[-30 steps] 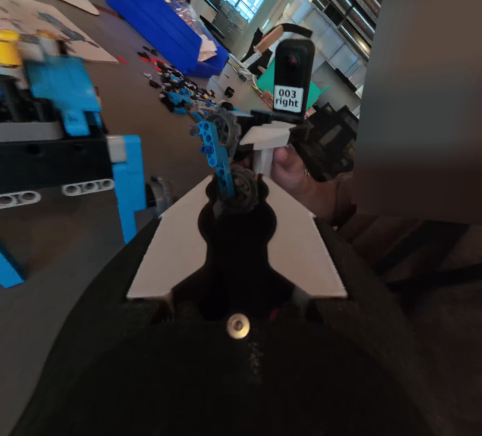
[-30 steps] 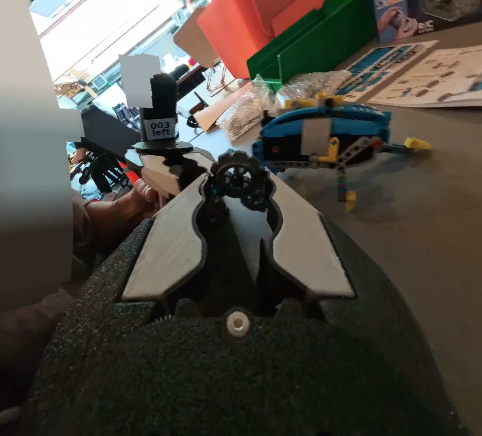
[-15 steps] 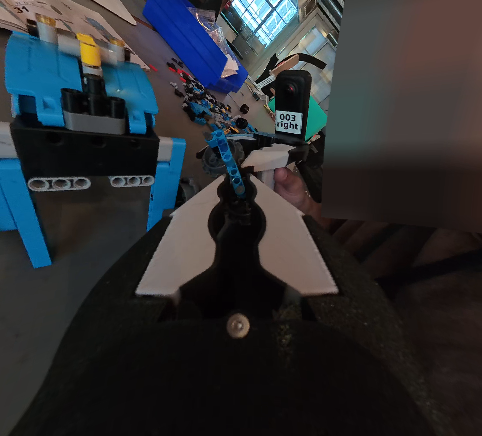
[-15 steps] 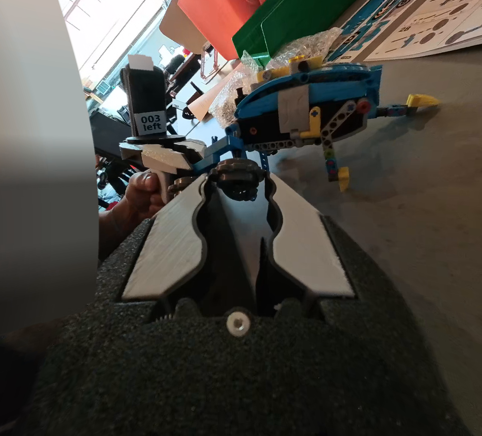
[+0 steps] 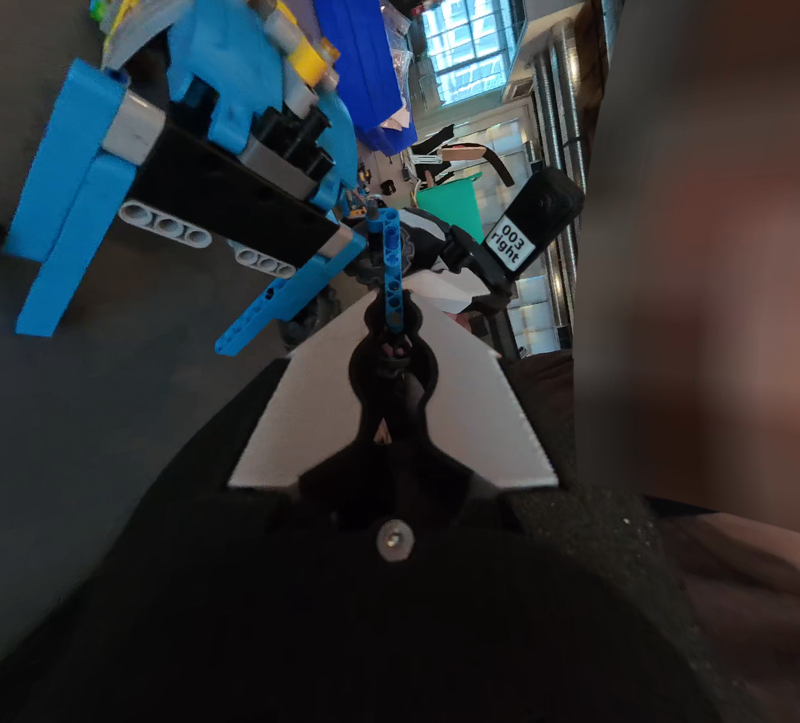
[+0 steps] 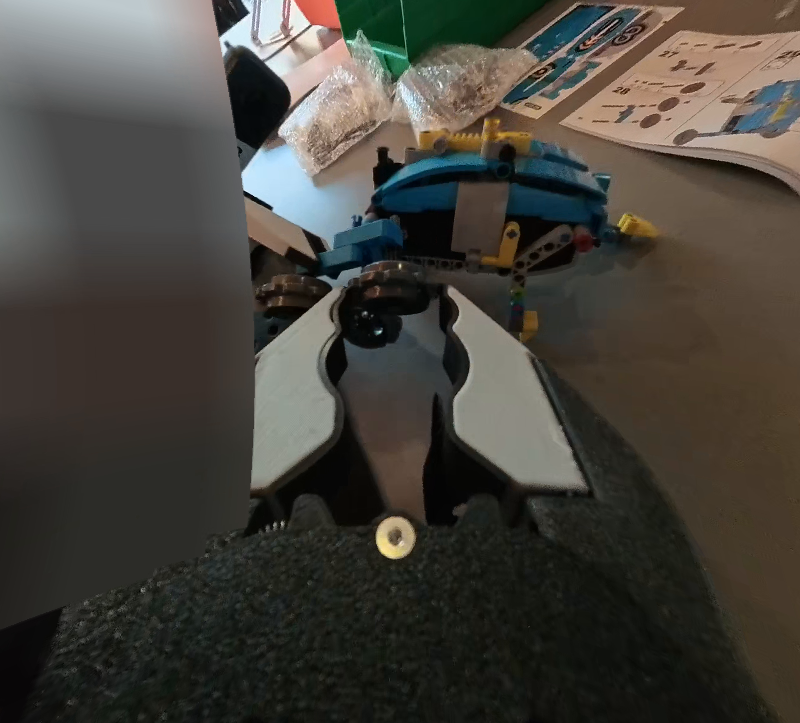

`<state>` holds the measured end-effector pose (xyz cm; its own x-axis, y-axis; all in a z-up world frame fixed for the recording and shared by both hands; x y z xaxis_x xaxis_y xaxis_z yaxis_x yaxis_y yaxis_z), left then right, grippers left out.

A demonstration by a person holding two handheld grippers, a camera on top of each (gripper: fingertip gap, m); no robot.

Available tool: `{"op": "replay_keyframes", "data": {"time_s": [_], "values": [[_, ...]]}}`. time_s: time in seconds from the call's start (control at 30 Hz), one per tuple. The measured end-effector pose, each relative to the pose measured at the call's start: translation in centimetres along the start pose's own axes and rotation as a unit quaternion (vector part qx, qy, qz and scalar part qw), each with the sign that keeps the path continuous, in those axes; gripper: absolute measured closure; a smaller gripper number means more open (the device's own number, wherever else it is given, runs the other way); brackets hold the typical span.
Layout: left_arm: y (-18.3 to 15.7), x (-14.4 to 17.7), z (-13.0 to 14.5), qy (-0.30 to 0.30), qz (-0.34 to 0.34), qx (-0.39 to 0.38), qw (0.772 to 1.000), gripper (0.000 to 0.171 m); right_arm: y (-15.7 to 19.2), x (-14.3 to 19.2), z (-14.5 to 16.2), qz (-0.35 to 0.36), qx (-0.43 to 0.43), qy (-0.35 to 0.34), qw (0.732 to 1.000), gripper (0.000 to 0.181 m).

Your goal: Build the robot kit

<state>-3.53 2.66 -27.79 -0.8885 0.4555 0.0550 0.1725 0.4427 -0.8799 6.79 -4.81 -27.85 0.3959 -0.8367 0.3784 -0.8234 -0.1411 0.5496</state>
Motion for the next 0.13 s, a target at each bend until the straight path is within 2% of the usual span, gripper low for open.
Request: {"op": "replay_keyframes", "data": {"time_s": [0.13], "values": [[-1.02, 0.56, -0.96, 0.021, -0.026, 0.014, 0.999, 0.165, -0.01, -0.43, -0.73, -0.064, -0.017, -0.003, 0.998, 0.140]]}}
Point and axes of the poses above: each gripper's, where its closed fingertips meet, x back along the fingers, z out of its underside, y = z × x across the jaws, the point moved 6 cm from there along x, back along the fingers, and after that the axes turned 11 degrees about -x, right-handed, at the moved point
